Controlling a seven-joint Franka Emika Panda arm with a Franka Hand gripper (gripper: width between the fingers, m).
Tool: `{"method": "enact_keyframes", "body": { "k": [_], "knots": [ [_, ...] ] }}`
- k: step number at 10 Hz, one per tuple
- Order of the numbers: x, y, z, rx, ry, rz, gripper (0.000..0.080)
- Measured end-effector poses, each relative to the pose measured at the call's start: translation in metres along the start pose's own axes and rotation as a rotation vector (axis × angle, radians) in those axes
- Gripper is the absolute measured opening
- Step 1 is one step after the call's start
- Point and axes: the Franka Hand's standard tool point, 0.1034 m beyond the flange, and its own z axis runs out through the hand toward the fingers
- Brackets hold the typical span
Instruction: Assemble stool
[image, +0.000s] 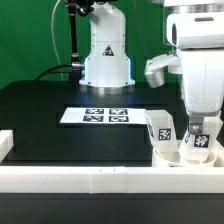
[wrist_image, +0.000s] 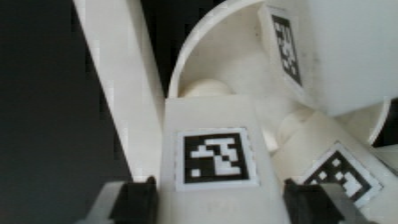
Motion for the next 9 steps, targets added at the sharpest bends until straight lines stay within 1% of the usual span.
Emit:
{"method": "enact_keyframes", "body": {
  "k": [1, 3, 5, 7, 9],
  "knots": [
    [0.0001, 0.0000, 0.0000, 0.000, 0.000, 0.037, 0.0336],
    [-0.0003, 0.0001, 0.0001, 0.001, 0.005, 0.226, 0.0336],
    [-0.0002, 0.0000, 0.0008, -0.008, 0.022, 0.414, 0.0337],
    [0.0011, -0.0007, 0.0013, -0.024, 0.047, 0.633, 0.0337],
    [0.0060, -0.0005, 0.0020, -0.032, 0.064, 0.819, 0.0337]
  ]
}}
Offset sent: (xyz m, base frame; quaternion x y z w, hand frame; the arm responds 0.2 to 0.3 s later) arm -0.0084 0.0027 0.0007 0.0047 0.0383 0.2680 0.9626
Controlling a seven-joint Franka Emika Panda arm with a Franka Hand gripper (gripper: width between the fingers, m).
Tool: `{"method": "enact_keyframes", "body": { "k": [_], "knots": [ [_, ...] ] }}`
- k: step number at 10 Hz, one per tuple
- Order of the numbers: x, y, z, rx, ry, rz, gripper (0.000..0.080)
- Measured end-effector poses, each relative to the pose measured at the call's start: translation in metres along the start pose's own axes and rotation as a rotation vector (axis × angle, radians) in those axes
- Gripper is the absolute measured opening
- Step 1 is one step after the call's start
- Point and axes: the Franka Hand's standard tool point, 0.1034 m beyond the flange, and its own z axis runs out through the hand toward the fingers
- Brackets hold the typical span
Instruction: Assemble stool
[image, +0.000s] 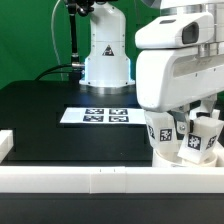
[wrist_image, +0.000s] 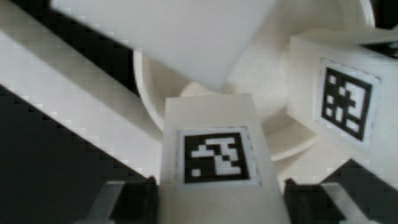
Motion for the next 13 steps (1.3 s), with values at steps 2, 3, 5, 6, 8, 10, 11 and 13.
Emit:
{"method": "enact_keyframes", "body": {
  "k": [2, 3, 5, 6, 8, 10, 11, 13],
  "knots": [
    [0.003, -0.004, 0.001, 0.003, 0.011, 0.174, 0.0337],
    [0.004, -0.007, 0.001, 0.005, 0.011, 0.258, 0.0337],
    [0.005, -0.010, 0.002, 0.006, 0.009, 0.452, 0.0337],
    [0.005, -0.010, 0.002, 0.004, 0.009, 0.532, 0.0337],
    [0.004, -0.010, 0.002, 0.002, 0.008, 0.715, 0.0337],
    [0.004, -0.011, 0.002, 0.000, 0.007, 0.873, 0.0338],
    [0.004, -0.013, 0.003, 0.001, 0.004, 0.999, 0.0338],
    [0.004, -0.015, 0.003, 0.004, -0.007, 1.207, 0.0338]
  ]
}}
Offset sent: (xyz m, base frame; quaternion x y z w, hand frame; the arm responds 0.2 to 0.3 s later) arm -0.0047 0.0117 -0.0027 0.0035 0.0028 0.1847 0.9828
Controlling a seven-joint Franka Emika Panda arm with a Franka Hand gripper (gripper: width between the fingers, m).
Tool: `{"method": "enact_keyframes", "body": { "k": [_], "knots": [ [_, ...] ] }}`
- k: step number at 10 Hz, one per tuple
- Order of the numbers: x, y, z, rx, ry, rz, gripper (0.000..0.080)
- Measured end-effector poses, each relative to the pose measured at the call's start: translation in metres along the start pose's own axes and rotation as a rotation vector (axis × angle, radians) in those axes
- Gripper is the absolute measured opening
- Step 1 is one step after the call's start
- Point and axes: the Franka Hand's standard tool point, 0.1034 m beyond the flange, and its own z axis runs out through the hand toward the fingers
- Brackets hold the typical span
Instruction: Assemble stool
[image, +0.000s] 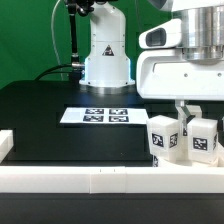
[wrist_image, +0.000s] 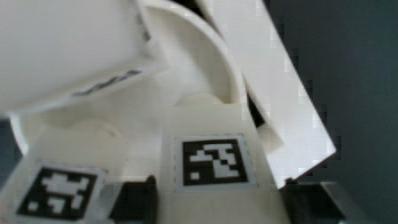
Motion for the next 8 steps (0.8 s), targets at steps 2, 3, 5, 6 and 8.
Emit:
{"method": "enact_keyframes", "body": {
  "k": [2, 3, 5, 6, 8],
  "knots": [
    [-0.0011, -0.0002, 0.0003, 0.004, -0.011, 0.124, 0.0338],
    [-0.0009, 0.0001, 0.0001, 0.011, -0.018, 0.148, 0.0338],
    [-0.0014, -0.0002, 0.0003, 0.017, -0.026, 0.269, 0.0338],
    [-0.0019, -0.0006, 0.0004, 0.020, -0.032, 0.340, 0.0338],
    [-0.0029, -0.0013, 0.0006, 0.026, -0.043, 0.438, 0.0338]
  ]
}}
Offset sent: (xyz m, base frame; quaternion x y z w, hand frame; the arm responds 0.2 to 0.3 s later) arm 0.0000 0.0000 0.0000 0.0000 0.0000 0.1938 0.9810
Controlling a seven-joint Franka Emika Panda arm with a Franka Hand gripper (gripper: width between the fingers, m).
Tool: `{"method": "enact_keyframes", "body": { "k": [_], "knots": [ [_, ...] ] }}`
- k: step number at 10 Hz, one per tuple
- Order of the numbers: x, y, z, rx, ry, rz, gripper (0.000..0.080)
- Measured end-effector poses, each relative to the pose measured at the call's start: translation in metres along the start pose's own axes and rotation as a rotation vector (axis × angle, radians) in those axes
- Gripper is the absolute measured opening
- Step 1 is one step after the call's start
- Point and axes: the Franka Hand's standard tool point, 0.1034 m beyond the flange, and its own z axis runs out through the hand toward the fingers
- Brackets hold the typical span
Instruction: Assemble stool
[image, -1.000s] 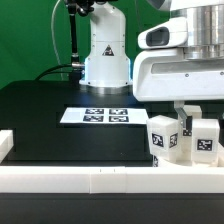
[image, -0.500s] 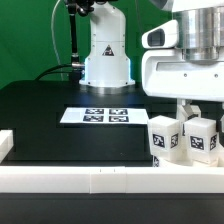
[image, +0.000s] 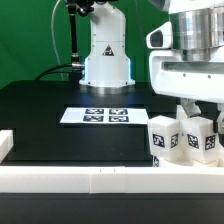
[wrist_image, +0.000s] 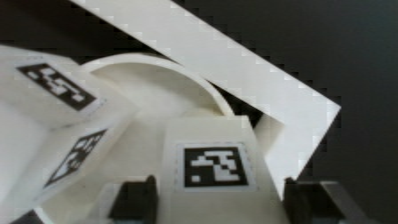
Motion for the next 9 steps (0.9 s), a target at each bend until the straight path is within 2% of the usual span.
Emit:
{"method": "enact_keyframes", "body": {
  "k": [3, 7, 9],
  "knots": [
    [-0.007, -0.002, 0.001, 0.009, -0.026, 0.247, 0.0338],
    [-0.012, -0.009, 0.001, 0.042, -0.070, 0.650, 0.0338],
    [-0.012, -0.009, 0.001, 0.042, -0.089, 0.772, 0.0338]
  ]
}}
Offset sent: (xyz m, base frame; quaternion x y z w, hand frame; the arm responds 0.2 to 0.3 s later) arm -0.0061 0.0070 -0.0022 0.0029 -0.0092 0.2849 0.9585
